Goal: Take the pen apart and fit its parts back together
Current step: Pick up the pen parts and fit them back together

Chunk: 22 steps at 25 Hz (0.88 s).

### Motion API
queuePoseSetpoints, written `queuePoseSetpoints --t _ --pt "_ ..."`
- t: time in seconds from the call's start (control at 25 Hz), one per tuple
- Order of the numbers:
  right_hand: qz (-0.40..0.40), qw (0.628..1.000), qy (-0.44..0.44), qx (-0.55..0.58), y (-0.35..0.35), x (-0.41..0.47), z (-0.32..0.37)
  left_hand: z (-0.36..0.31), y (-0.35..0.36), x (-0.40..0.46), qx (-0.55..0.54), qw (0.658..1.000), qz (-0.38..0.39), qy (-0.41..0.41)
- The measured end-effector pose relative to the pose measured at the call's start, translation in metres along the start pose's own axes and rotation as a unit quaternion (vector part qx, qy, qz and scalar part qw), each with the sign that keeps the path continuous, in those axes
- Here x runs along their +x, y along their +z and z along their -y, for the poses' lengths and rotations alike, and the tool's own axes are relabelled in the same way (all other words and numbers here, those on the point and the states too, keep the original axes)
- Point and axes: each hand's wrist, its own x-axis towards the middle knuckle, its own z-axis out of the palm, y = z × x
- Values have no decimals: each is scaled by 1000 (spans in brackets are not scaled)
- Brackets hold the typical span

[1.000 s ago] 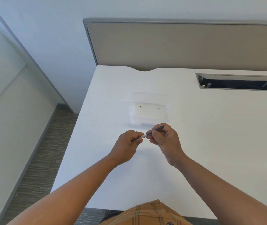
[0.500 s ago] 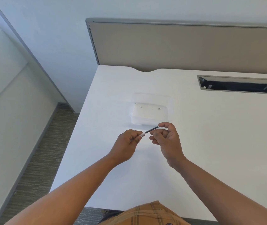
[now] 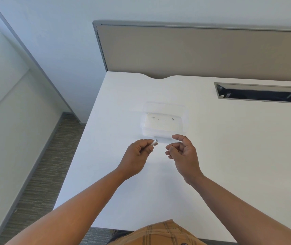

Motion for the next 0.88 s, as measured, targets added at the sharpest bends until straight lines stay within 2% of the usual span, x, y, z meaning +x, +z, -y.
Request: queuePoseSetpoints --t 0.36,0.6,0.76,0.88 --pt "-48 996 50 -57 -15 9 -21 -5 2 2 -91 996 -6 -15" --pt "-106 966 93 -216 -38 11 -42 -4 1 5 -113 992 -41 -39" --pt "-45 947 161 -275 -47 11 -53 -5 2 6 -125 990 -63 -35" --pt "-14 936 172 -308 -48 10 -60 -6 2 8 -127 989 -67 -28"
